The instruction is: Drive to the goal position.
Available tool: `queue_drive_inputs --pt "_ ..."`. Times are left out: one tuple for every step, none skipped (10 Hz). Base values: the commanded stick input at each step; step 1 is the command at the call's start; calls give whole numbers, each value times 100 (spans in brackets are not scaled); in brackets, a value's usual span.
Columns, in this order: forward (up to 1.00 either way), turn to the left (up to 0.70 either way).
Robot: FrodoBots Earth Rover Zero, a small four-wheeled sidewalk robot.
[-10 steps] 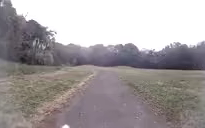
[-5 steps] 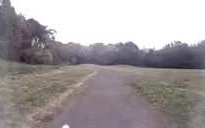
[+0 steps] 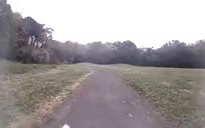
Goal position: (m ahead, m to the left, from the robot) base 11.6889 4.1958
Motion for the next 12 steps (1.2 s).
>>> queue_drive_inputs --pt "45 0" --pt "45 0" --pt "45 0" --pt "45 0" --pt "45 0" --pt "45 0" --pt "45 0" --pt "45 0" --pt "45 0" --pt "45 0" --pt "45 0" --pt "45 0"
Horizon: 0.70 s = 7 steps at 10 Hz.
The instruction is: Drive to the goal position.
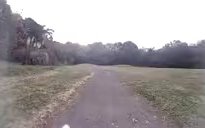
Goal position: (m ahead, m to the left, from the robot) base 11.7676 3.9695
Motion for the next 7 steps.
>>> queue_drive_inputs --pt "45 0" --pt "45 0" --pt "45 0" --pt "45 0" --pt "45 0" --pt "45 0" --pt "45 0"
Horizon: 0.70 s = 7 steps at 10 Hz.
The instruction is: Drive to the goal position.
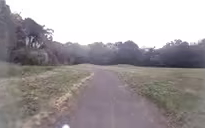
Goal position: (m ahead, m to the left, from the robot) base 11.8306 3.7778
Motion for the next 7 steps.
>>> queue_drive_inputs --pt "45 0" --pt "45 0" --pt "45 0" --pt "45 0" --pt "45 0" --pt "45 0" --pt "45 0"
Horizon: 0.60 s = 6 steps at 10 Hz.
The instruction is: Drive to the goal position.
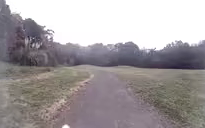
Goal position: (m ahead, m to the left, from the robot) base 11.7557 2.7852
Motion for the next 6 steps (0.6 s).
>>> queue_drive_inputs --pt "45 0" --pt "45 0" --pt "45 0" --pt "45 0" --pt "45 0" --pt "45 0"
